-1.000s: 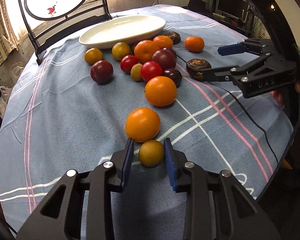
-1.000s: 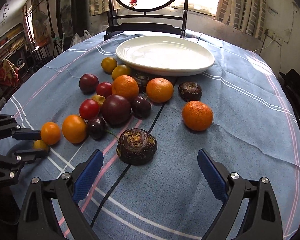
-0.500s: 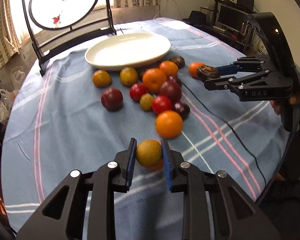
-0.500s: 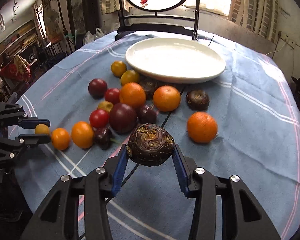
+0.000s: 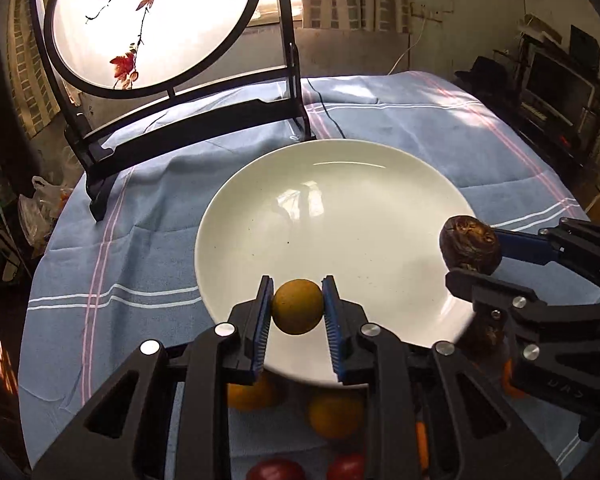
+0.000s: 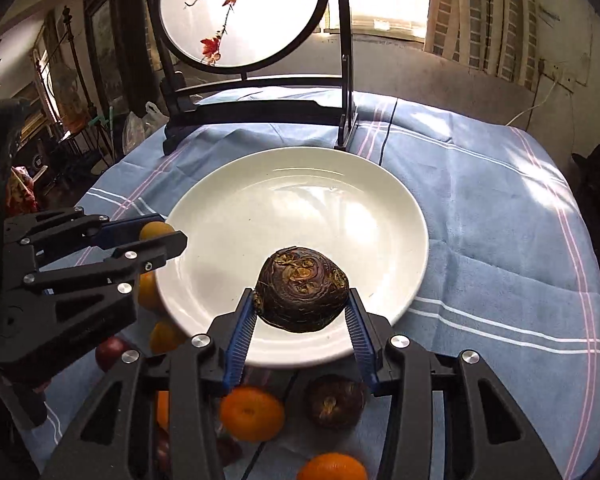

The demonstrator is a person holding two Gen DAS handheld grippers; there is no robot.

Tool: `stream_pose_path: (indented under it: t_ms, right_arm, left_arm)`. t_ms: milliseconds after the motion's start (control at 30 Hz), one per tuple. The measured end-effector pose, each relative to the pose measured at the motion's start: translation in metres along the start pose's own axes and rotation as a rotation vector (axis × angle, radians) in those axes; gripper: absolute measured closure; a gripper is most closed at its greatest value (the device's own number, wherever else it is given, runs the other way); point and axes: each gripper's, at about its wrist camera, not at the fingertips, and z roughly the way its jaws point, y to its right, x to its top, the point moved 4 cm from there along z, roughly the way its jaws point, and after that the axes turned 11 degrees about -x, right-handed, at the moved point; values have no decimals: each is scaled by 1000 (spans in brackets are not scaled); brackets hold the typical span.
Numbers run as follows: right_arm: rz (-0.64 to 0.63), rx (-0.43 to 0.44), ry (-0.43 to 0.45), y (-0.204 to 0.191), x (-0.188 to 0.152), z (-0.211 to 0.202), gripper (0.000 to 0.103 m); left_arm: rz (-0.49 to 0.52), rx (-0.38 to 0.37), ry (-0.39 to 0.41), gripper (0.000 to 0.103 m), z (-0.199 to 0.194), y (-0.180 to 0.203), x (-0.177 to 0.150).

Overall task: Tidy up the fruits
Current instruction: 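Lower both fruits onto the white plate and open both grippers, then grasp an orange with the left gripper while the right grasps a dark red cherry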

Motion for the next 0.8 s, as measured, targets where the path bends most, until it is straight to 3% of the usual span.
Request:
stream_pose_path:
  t_ms: [100, 167, 200, 433, 567, 700, 800]
  right_arm:
    - [4, -13, -15, 1, 5, 17, 57]
    - [4, -19, -16, 2, 9, 22, 43]
    - [9, -27, -3, 4, 9, 20, 40]
    - [-22, 44, 50, 4, -22, -36, 37]
    - [-103, 125, 51, -17, -72, -78, 35]
    - [-204, 212, 22, -48, -123, -104, 36]
    - [-327, 216, 10, -74, -148, -108, 36]
  left_arm:
    - [-31, 16, 0, 73, 13, -11, 4]
    - [-61, 45, 15, 33, 16, -19, 6]
    - [-69, 57, 39, 29, 14, -23, 6]
    - [12, 26, 80, 27, -28, -21, -22]
    - [117, -1, 105, 18, -66, -8, -65]
    - [172, -48, 70, 15, -96, -2, -115]
    - [205, -129, 20, 15, -110, 2, -150]
